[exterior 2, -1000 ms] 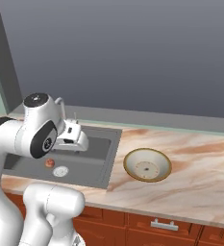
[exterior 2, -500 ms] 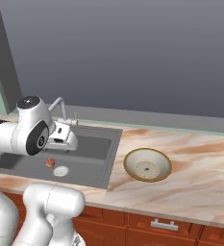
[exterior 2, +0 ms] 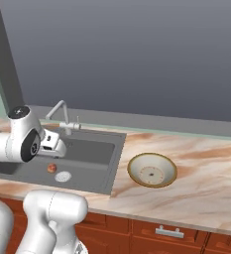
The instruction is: Pick the garlics from the cabinet and place them in one bowl. Pick the peach from the sink and place it in the other bowl.
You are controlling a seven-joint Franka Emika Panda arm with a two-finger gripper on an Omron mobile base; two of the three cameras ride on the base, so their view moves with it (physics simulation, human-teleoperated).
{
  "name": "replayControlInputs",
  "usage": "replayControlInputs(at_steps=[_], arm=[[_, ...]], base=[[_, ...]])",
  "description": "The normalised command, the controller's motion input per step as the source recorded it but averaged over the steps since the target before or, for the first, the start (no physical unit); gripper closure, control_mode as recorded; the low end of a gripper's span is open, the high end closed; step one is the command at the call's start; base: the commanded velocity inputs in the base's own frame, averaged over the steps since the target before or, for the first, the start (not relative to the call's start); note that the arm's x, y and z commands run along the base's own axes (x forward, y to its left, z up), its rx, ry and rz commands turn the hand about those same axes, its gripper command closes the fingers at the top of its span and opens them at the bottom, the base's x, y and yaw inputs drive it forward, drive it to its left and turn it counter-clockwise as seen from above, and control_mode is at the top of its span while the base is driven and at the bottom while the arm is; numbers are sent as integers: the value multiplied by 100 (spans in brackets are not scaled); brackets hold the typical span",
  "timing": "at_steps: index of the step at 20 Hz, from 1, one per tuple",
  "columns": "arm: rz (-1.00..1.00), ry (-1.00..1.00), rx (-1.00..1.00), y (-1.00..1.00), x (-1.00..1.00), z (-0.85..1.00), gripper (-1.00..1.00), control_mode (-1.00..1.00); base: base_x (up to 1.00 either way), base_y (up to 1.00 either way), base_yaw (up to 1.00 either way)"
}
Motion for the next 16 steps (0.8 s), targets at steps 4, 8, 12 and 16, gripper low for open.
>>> replayControlInputs(at_steps=[4,8,12,16], arm=[[0,0,6,31,35,-41,-100,-100],[1,0,3,23,29,-41,-100,-100],[1,0,0,33,9,-45,-100,-100],[3,0,1,28,1,-32,-100,-100]], base=[[0,0,0],[0,0,0],[0,0,0],[0,0,0]])
